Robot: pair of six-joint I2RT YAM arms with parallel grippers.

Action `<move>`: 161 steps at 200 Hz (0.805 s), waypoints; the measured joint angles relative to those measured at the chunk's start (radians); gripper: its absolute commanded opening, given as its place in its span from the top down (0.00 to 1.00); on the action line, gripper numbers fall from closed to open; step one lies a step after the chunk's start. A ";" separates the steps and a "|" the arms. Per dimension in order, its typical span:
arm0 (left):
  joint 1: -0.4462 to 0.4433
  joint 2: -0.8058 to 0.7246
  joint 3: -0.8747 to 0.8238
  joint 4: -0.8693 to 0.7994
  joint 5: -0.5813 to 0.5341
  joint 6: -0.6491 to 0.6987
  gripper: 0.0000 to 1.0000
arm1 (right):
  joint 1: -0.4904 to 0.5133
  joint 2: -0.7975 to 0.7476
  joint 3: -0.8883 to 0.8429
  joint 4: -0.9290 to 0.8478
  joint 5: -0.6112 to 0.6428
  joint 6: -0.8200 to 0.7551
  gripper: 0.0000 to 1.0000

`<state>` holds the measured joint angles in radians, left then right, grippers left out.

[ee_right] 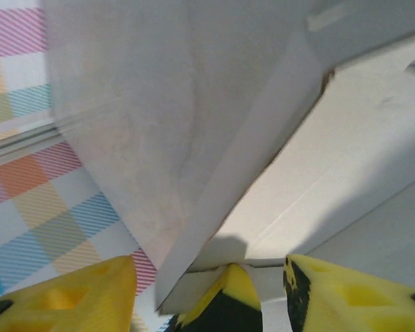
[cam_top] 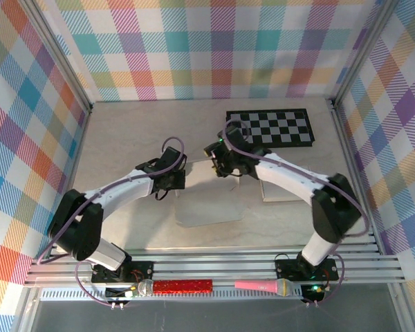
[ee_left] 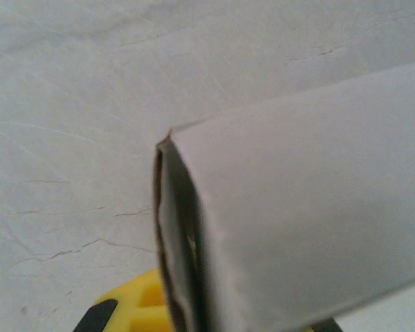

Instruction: Fold the paper box

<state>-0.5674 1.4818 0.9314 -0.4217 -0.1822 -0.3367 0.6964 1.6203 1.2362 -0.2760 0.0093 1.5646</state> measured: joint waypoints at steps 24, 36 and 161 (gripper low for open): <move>0.000 -0.050 -0.007 -0.023 -0.006 0.038 1.00 | -0.089 -0.157 -0.006 -0.064 -0.004 -0.155 0.48; 0.000 -0.072 -0.016 -0.033 -0.008 0.051 1.00 | -0.146 -0.204 -0.006 -0.093 -0.024 -0.246 0.59; 0.171 -0.039 -0.026 -0.005 0.245 0.136 1.00 | -0.404 -0.170 -0.303 -0.106 -0.336 -0.855 0.71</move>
<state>-0.3969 1.4429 0.9051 -0.4263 0.0631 -0.2005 0.2924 1.4506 0.9337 -0.3820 -0.3271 0.7094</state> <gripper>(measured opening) 0.055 0.272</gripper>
